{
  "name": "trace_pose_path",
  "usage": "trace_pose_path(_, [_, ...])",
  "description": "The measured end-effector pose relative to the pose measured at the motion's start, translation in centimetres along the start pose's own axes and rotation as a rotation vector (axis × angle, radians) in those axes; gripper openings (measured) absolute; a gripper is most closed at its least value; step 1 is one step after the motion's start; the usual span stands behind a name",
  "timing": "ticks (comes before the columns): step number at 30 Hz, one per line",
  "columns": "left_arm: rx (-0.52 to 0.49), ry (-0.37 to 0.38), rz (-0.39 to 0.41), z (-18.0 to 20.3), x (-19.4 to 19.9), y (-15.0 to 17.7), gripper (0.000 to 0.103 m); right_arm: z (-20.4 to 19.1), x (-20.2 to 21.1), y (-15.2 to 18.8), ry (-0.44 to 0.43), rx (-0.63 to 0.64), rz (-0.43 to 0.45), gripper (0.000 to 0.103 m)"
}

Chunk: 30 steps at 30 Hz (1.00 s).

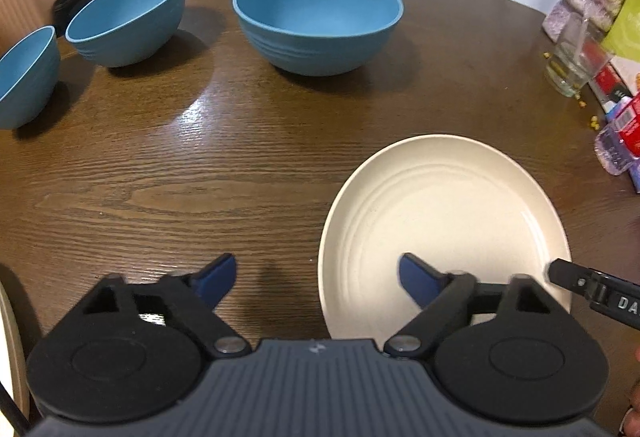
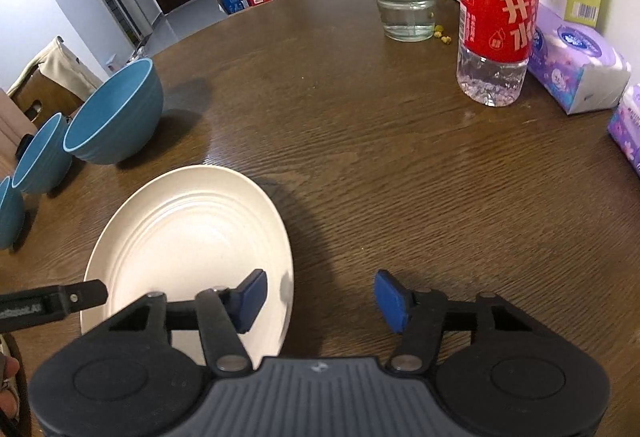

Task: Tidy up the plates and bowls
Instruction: 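Close the left tool on a cream plate rim while the right tool closes on another plate rim, then lift and carry the gripped cream plates with both tools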

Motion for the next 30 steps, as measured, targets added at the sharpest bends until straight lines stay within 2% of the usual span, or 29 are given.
trace_pose_path(10, [0.044,0.020,-0.049,-0.4,-1.9,-0.1,0.063,0.0,-0.6,-0.2,-0.027,0.004,-0.011,0.040])
trace_pose_path(17, [0.020,0.021,-0.041,0.1,-2.0,-0.2,0.059,-0.4,-0.7,-0.3,-0.037,0.012,-0.014,0.027])
trace_pose_path(20, [0.008,0.037,-0.035,0.3,-2.0,-0.3,0.050,-0.4,-0.9,-0.2,-0.059,0.001,-0.019,0.020])
trace_pose_path(22, [-0.003,0.058,-0.031,0.5,-1.9,-0.2,0.036,-0.5,-1.0,-0.2,-0.071,-0.001,-0.024,0.017])
trace_pose_path(24, [-0.028,0.070,-0.026,0.7,-1.9,-0.2,0.031,-0.6,-1.1,-0.1,-0.084,-0.004,-0.029,0.013])
trace_pose_path(30, [-0.033,0.073,-0.022,0.6,-1.6,0.0,0.027,-0.8,-1.1,0.1,-0.085,-0.001,-0.028,0.011])
Point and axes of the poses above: each gripper's, at about its wrist camera, not at the fingertips, and x roughly against the way its jaws point, z to its right, y to its underside, the point moved 1 cm from there along -x, roughly the way its jaws point
